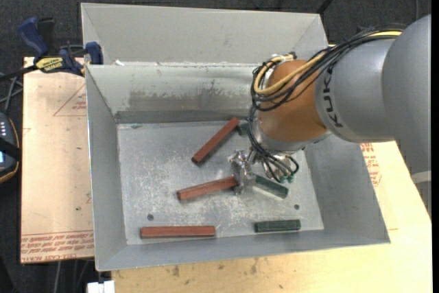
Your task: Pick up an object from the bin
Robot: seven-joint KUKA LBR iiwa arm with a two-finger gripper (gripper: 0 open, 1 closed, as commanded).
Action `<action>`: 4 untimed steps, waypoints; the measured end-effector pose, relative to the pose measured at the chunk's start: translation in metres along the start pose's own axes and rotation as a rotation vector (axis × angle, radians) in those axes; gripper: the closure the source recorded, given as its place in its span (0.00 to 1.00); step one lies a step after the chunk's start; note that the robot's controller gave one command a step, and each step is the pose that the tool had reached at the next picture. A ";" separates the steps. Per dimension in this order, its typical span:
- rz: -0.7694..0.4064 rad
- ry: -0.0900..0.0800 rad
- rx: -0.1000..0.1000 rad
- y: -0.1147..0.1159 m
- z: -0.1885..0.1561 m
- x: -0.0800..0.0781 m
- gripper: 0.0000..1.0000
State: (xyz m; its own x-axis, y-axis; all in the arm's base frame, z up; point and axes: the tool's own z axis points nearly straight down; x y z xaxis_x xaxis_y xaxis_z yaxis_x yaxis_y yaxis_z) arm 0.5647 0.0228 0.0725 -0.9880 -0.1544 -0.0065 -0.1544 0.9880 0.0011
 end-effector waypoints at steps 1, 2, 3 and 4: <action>-0.283 0.006 -0.001 0.004 -0.170 0.016 1.00; -0.297 0.002 0.000 0.003 -0.181 0.016 1.00; -0.298 0.013 -0.004 0.050 -0.066 0.027 0.00; -0.296 0.006 -0.001 0.048 -0.070 0.025 0.00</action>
Offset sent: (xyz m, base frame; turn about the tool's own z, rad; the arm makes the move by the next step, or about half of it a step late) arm 0.0000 0.0000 0.0000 0.0000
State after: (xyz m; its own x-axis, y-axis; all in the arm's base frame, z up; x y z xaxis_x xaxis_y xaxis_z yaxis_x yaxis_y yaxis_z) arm 0.5320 0.0666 0.1420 -0.9001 -0.4356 -0.0011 -0.4356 0.9001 0.0015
